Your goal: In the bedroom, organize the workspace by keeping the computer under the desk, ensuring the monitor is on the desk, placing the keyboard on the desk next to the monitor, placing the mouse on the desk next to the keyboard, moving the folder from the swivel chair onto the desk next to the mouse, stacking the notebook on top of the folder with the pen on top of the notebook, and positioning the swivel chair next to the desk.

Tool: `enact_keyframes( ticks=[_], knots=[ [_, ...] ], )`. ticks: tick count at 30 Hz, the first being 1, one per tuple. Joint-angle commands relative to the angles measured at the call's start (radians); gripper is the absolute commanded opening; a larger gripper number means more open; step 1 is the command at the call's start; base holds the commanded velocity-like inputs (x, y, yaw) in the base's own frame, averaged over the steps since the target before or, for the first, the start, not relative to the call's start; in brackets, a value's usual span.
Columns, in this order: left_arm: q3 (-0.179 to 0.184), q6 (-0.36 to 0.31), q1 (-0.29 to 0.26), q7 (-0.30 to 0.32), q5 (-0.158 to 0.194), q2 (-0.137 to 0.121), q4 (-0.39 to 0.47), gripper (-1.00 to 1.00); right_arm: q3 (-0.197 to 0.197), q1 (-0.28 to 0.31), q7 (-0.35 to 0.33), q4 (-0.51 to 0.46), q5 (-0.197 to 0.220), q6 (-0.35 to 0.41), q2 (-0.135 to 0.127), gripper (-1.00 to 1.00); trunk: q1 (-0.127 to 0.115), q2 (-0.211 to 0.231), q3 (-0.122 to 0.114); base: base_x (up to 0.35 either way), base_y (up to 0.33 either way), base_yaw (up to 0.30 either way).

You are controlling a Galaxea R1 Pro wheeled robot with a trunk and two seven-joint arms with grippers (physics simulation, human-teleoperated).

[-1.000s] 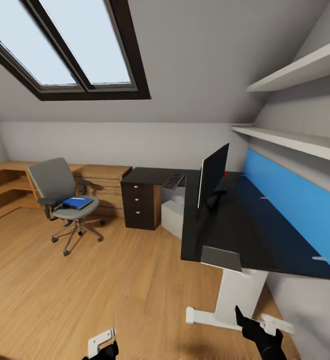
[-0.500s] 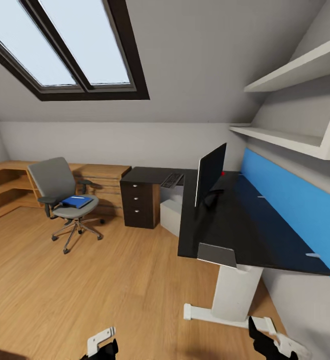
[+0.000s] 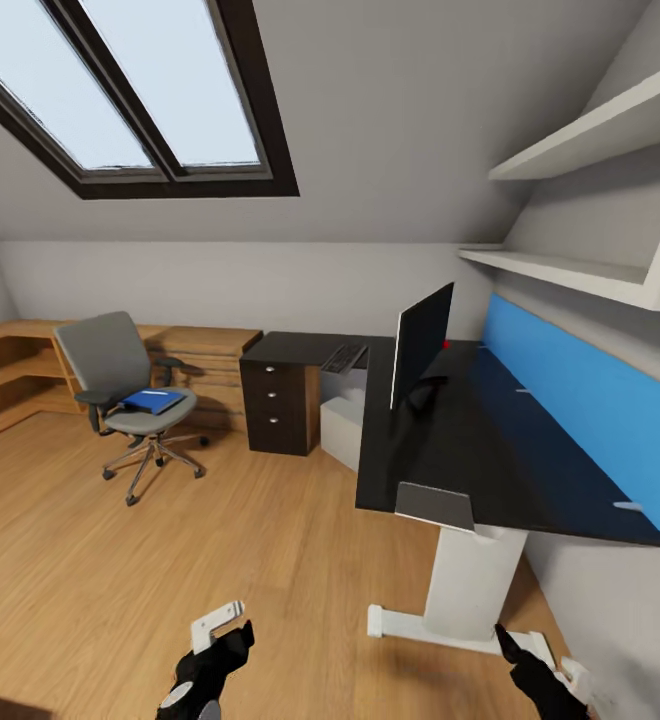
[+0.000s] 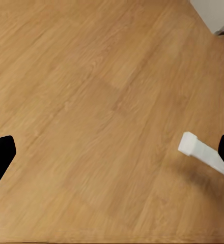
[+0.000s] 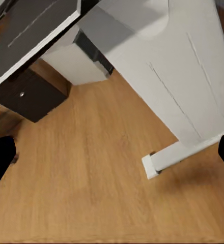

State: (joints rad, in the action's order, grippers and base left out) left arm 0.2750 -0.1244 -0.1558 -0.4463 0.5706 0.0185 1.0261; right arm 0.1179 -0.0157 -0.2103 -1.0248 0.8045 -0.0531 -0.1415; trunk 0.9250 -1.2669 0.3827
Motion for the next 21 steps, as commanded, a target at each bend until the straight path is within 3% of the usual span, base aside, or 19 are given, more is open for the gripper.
enact_keyframes(
  ticks=[1,2,3,5,6,7,10,16,21],
  knots=[
    [0.001,-0.041,-0.001,-0.007,0.013,-0.001,0.032,1.0,0.0,0.015,-0.007,-0.001,0.038,0.034,-0.008,1.0,0.004,-0.008,0.004,0.0,0.0,0.0],
    [-0.002,-0.081,-0.001,-0.008,0.021,-0.002,0.063,1.0,0.0,0.032,-0.009,-0.001,0.064,0.068,-0.015,1.0,0.008,-0.015,0.007,0.0,0.0,0.0],
    [-0.015,-0.163,0.0,-0.009,0.039,-0.002,0.129,1.0,0.001,0.068,-0.012,-0.002,0.116,0.13,-0.029,1.0,0.012,-0.022,0.011,0.0,0.0,0.0],
    [-0.041,-0.242,0.0,-0.01,0.058,-0.003,0.196,1.0,0.002,0.104,-0.014,-0.003,0.169,0.182,-0.039,1.0,0.019,-0.036,0.017,0.0,0.0,0.0],
    [-0.103,-0.353,0.0,-0.012,0.083,-0.002,0.3,1.0,0.01,0.154,-0.014,-0.002,0.244,0.237,-0.051,1.0,0.023,-0.043,0.02,0.0,0.0,0.0],
    [-0.147,-0.424,-0.001,-0.013,0.094,0.0,0.377,1.0,0.016,0.183,-0.015,-0.002,0.284,0.26,-0.056,1.0,0.027,-0.05,0.023,0.0,0.0,0.0],
    [-0.213,-0.577,-0.001,-0.013,0.107,0.002,0.522,1.0,0.031,0.23,-0.016,-0.002,0.342,0.286,-0.062,1.0,0.039,-0.071,0.032,0.0,0.0,0.0],
    [-0.261,-0.65,-0.001,-0.015,0.112,0.004,0.571,1.0,0.06,0.251,-0.034,-0.003,0.368,0.296,-0.063,1.0,0.062,-0.113,0.051,0.0,0.0,0.0],
    [-0.269,-0.657,0.0,-0.015,0.106,0.003,0.57,1.0,0.056,0.254,-0.079,-0.004,0.363,0.294,-0.059,1.0,0.081,-0.148,0.067,0.0,0.0,0.0]
  ],
)
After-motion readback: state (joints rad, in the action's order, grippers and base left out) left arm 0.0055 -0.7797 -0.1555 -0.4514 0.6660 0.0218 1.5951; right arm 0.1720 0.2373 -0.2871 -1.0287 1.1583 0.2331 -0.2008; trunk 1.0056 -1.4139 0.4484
